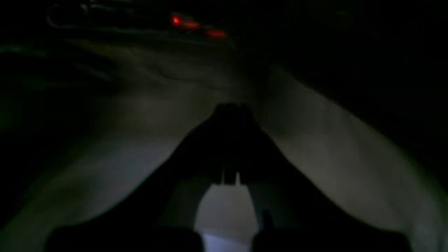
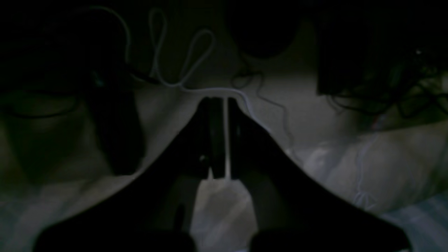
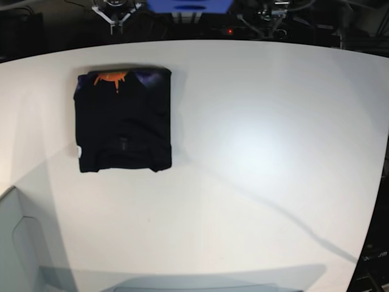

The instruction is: Fold the T-shirt properly

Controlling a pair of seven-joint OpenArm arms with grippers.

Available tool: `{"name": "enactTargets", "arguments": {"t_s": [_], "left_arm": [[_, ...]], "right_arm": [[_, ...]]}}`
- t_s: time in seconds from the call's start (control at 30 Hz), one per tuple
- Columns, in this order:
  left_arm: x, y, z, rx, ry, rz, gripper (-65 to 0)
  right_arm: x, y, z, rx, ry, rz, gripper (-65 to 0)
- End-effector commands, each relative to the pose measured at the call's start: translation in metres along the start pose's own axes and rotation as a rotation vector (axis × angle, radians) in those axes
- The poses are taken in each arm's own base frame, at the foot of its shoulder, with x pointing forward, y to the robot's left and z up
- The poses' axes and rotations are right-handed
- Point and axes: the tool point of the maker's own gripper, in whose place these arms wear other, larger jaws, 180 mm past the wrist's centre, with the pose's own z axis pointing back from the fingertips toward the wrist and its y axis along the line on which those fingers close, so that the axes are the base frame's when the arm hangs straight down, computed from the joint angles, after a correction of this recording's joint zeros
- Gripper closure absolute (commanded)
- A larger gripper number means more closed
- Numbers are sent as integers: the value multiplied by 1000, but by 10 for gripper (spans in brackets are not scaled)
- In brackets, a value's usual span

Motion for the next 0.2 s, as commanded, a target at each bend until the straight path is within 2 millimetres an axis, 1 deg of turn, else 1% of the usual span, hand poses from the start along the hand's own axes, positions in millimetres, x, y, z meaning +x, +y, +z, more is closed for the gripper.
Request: {"name": "enactTargets", "arguments": {"t_s": [0.0,0.03,0.07,0.17], "left_arm": [[-8,3,0,-71,42,-20,0],[-5,1,-1,-74,41,-21,0],[-2,-1,-1,-77,37,-22,0],[0,-2,-2,-77,33,-23,0]], "right_arm": [[-8,-4,3,-27,13,14,0],[-9,3,4,-16,18,14,0],[-5,8,3,-9,13,12,0],[-7,11,3,-3,40,10,0]]}}
